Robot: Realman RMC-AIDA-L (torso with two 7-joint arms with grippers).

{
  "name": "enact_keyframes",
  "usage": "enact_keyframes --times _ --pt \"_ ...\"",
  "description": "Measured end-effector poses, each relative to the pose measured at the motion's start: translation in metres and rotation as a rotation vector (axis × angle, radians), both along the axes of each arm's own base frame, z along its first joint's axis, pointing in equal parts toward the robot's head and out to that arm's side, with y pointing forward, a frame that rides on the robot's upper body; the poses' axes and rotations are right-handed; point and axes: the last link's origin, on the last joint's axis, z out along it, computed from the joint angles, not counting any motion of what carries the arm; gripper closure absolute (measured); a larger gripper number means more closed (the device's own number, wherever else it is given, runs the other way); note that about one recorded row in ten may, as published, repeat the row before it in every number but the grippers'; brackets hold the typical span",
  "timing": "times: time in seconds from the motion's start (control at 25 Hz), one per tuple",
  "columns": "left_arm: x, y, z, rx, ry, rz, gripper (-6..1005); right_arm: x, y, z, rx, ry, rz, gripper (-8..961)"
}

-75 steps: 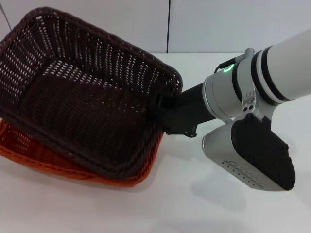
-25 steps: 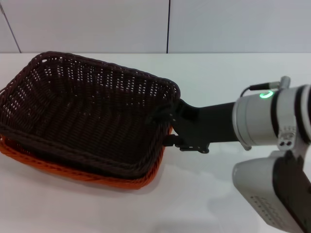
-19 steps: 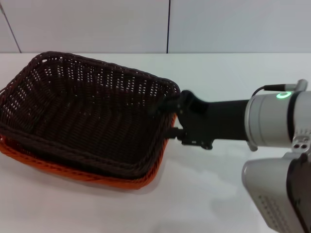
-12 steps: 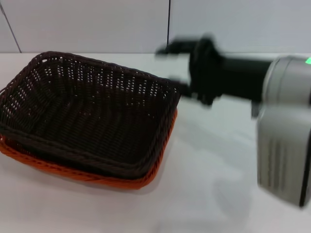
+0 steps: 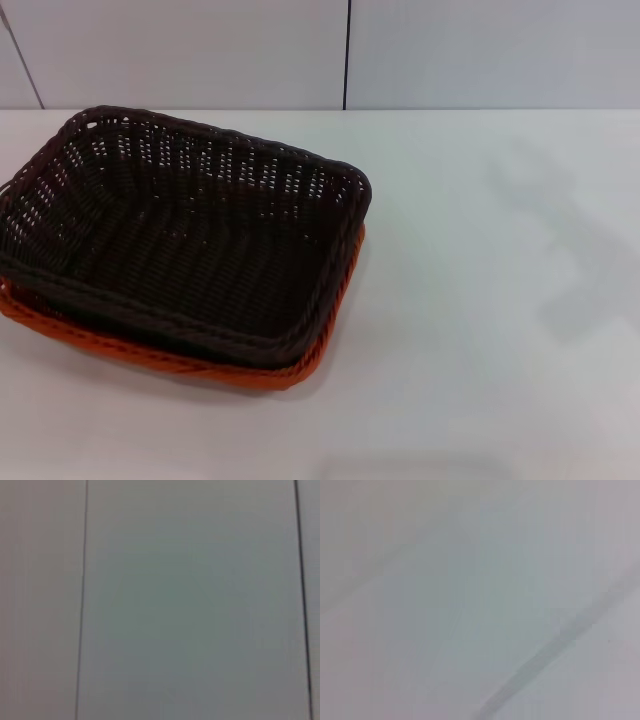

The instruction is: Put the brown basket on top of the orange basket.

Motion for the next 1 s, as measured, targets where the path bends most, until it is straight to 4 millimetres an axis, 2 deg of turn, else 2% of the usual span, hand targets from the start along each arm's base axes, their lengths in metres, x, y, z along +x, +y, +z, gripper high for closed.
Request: enact_keyframes --times 0.04,0.08,0.2,0.32,0.4,0.44,0.48,0.56,0.6,0.64,0.68,0.76,0.84,1.0 --pt "0.002 -0.001 0.000 -0.001 0.001 -0.012 395 0.023 -0.003 0.009 0.001 0.106 -0.070 372" --pt "0.003 -0.002 -0.001 -0.001 0.004 -0.020 395 0.023 -0.003 0.009 0.001 0.106 -0.070 372" --pt "0.005 -0.003 -0.003 -0.012 0.013 -0.039 395 0.062 -0.009 0.016 -0.026 0.272 -0.162 372" --pt "0.007 -0.002 -0.006 -0.027 0.018 -0.046 395 0.108 -0.020 0.014 -0.099 0.454 -0.208 371" --pt "0.008 0.000 -0.006 -0.033 0.022 -0.052 395 0.127 -0.028 0.013 -0.113 0.520 -0.204 371" --pt "0.009 0.001 -0.007 -0.036 0.024 -0.055 395 0.150 -0.041 0.016 -0.090 0.602 -0.168 371" --pt "0.009 0.002 -0.006 -0.038 0.024 -0.056 395 0.150 -0.041 0.016 -0.090 0.602 -0.168 371" --pt "0.009 0.002 -0.006 -0.036 0.023 -0.054 395 0.175 -0.056 0.017 -0.020 0.667 -0.120 371" --pt "0.009 0.002 -0.005 -0.033 0.023 -0.052 395 0.187 -0.064 0.017 0.032 0.682 -0.085 371" --pt "0.009 0.002 -0.005 -0.033 0.023 -0.052 395 0.207 -0.076 0.015 0.147 0.703 -0.040 371" --pt "0.008 0.002 -0.005 -0.030 0.024 -0.049 395 0.207 -0.076 0.015 0.147 0.703 -0.040 371" --pt "0.008 0.002 -0.005 -0.030 0.024 -0.049 395 0.223 -0.085 0.009 0.283 0.722 -0.006 371" --pt "0.007 0.001 -0.005 -0.030 0.021 -0.046 395 0.243 -0.091 -0.004 0.432 0.759 -0.058 371" --pt "0.005 0.001 -0.007 -0.038 0.014 -0.036 395 0.257 -0.095 -0.011 0.505 0.794 -0.133 371"
